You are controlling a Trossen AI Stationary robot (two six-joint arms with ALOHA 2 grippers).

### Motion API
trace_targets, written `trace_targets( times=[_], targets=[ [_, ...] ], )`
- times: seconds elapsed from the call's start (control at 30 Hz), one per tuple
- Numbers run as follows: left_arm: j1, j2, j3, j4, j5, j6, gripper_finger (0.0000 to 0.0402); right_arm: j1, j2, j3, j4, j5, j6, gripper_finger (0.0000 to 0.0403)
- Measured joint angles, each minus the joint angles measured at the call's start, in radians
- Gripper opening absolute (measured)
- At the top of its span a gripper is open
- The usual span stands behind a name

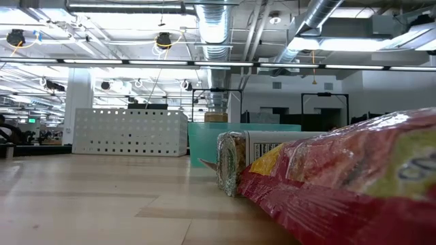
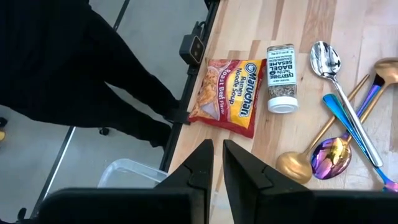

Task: Pick & Place Food Item
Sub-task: Put the left red noodles pack into the white bin

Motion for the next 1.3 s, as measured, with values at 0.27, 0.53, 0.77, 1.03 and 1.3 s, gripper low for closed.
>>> trace_targets(
  times=[0.27,0.53,0.77,1.03,1.3],
  targets=[
    [-0.025,0.016,0.0,0.001,-0.02,-0.091,0.0149,-0.001,0.0,0.0,0.001,-0.011,-0.011,0.0033],
    [-0.043,0.016,0.0,-0.002,-0.026,-0.176,0.0051,-0.001,0.0,0.0,0.001,-0.012,-0.035,0.0033],
    [-0.006,0.006,0.0,-0.002,-0.022,-0.229,0.0003,-0.001,0.0,0.0,0.002,-0.012,-0.045,0.0033],
    [0.112,-0.144,0.002,-0.024,-0.159,-0.36,0.0,-0.001,0.0,-0.001,0.1,-0.015,-0.044,0.0033],
    [0.32,-0.333,0.002,-0.036,-0.285,-0.444,0.0,-0.062,-0.014,-0.001,0.092,-0.013,-0.033,0.0033]
  ],
)
